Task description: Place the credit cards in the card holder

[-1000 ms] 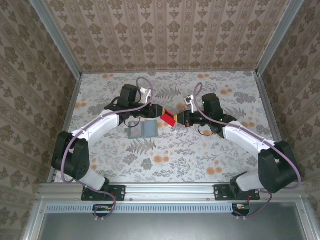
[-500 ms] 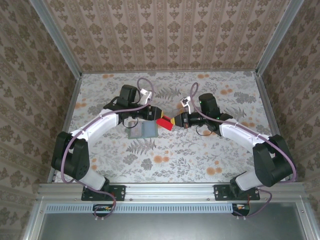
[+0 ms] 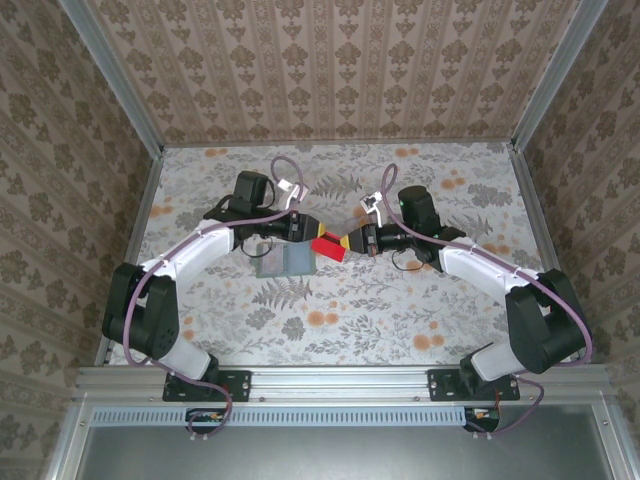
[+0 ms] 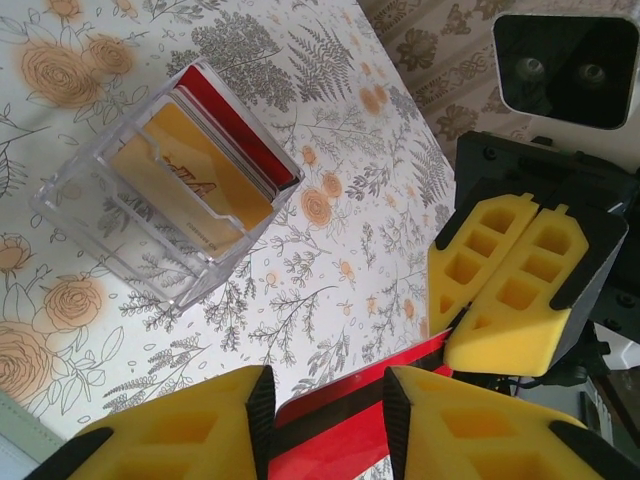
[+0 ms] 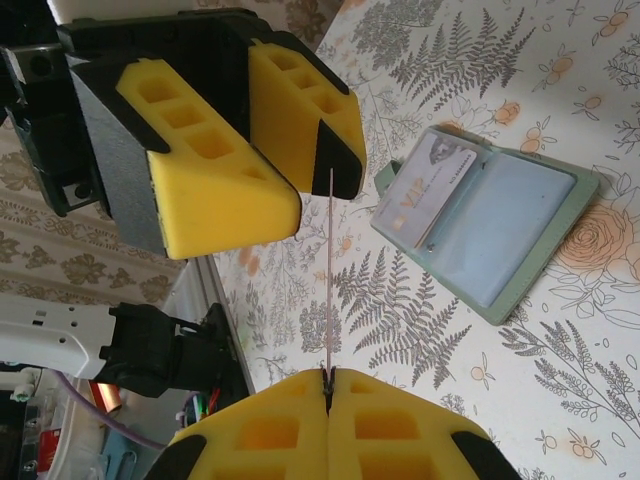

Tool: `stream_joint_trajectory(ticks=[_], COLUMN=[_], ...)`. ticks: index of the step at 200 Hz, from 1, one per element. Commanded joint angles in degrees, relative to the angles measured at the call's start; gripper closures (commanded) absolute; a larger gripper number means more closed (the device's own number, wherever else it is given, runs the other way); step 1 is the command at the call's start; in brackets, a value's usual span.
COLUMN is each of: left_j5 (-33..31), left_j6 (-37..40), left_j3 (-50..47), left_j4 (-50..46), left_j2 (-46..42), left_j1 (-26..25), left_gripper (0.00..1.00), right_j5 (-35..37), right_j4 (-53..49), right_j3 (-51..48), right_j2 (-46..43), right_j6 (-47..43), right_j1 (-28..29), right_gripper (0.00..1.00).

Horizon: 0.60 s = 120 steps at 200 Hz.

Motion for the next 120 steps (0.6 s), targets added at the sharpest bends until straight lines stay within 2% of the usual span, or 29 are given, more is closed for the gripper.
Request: stream_joint_trajectory(ticks=[1, 30, 53, 75, 86, 102, 120], left_j5=[5.74, 8.00, 9.28, 9.78, 9.40, 8.88, 7.11], left_j6=[0.64, 1.45, 1.96, 2.43, 2.49, 0.94, -2.16], left_j3=[-0.86, -1.14, -1.05, -1.34, -1.73, -2.33, -3.64], left_j4=[-0.11, -0.23, -0.57, -0.68, -0.08, 2.04, 6.09], left_j2=[-1.57, -1.72, -1.81, -2.20, -2.26, -2.24, -2.81], left_j1=[-0.74, -0.74, -0.69, -0.74, -0.67, -0.74, -0.72], left_gripper=[0.69, 0.82, 0.87, 1.00, 1.00, 1.00, 1.00], right_j5=[-1.52, -1.16, -0.76, 0.28, 1.18, 2.11, 5.47], right_j4=[3.97, 4.64, 4.70, 4.33, 3.95, 3.87, 2.56], right_j3=[0.48, 0.31, 0.12, 0.10, 0.14, 0.13, 0.40], right_j2=[0.55, 0.66, 0.57, 0.66, 0.83, 1.09, 1.01], right_j6=[1.24, 1.53, 1.54, 1.32, 1.24, 1.55, 1.63], right_j1=[-0.13, -0.26, -0.39, -0.43, -0.51, -0.51, -0.59], right_gripper=[0.92, 0.92, 0.92, 0.92, 0.92, 0.86, 0.71])
